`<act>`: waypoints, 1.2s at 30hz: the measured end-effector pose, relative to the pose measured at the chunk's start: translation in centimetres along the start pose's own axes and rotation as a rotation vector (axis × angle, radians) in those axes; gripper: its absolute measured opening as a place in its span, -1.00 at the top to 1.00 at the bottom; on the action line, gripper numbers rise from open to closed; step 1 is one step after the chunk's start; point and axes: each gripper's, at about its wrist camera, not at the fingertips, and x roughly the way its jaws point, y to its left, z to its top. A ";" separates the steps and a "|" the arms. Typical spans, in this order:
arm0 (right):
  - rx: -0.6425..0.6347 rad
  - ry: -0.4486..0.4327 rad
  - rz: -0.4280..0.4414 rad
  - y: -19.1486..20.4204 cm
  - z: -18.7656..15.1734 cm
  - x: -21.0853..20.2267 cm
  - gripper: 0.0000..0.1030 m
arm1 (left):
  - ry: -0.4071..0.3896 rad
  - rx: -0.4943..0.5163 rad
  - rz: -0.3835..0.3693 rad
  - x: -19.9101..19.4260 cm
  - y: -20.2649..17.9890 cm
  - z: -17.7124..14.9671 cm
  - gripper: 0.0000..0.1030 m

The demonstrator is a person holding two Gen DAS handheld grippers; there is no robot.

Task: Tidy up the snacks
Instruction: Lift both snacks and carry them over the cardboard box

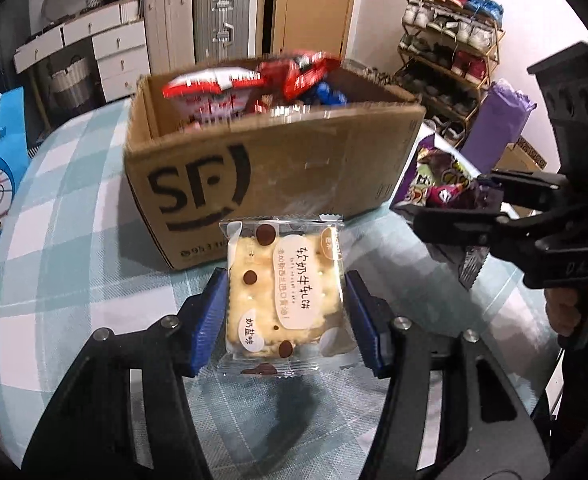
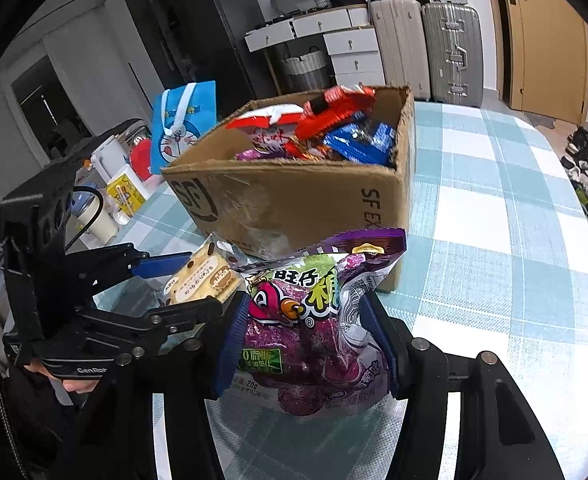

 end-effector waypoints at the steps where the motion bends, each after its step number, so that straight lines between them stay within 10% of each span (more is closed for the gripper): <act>1: -0.003 -0.007 0.002 0.1 0.0 -0.3 -0.11 | -0.014 -0.003 -0.005 -0.6 0.0 0.0 -0.07; 20: 0.042 -0.224 -0.024 -0.9 1.2 -6.8 -0.11 | -0.228 -0.111 0.041 -9.9 3.4 3.6 -0.07; 36: 0.011 -0.299 -0.050 0.2 6.8 -4.7 -0.11 | -0.289 -0.105 0.114 -8.8 5.0 8.3 -0.07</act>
